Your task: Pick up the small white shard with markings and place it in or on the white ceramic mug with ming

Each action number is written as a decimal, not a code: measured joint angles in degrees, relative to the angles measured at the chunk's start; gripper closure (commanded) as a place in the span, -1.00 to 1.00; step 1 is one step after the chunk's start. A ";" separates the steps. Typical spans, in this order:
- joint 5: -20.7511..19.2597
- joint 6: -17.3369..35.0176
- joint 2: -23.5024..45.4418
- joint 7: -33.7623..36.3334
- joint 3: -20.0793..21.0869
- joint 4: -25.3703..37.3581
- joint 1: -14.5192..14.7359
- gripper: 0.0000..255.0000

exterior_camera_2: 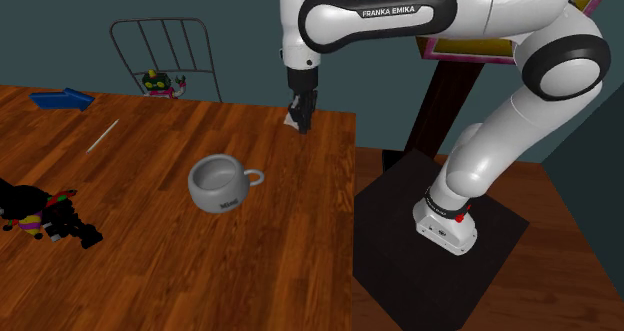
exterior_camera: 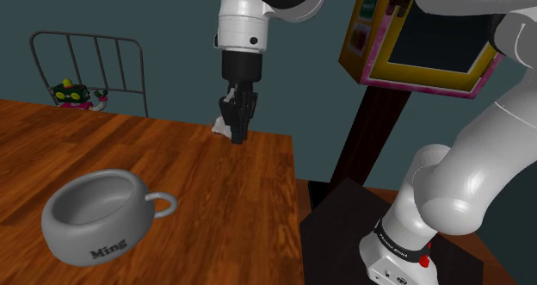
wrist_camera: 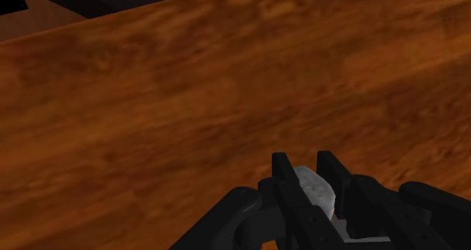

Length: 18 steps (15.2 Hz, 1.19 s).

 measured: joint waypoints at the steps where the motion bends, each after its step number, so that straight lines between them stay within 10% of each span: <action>1: -0.05 -0.49 0.10 0.17 0.00 0.61 0.00 1.00; 18: -12.01 -2.83 35.38 20.98 8.27 41.03 11.50 1.00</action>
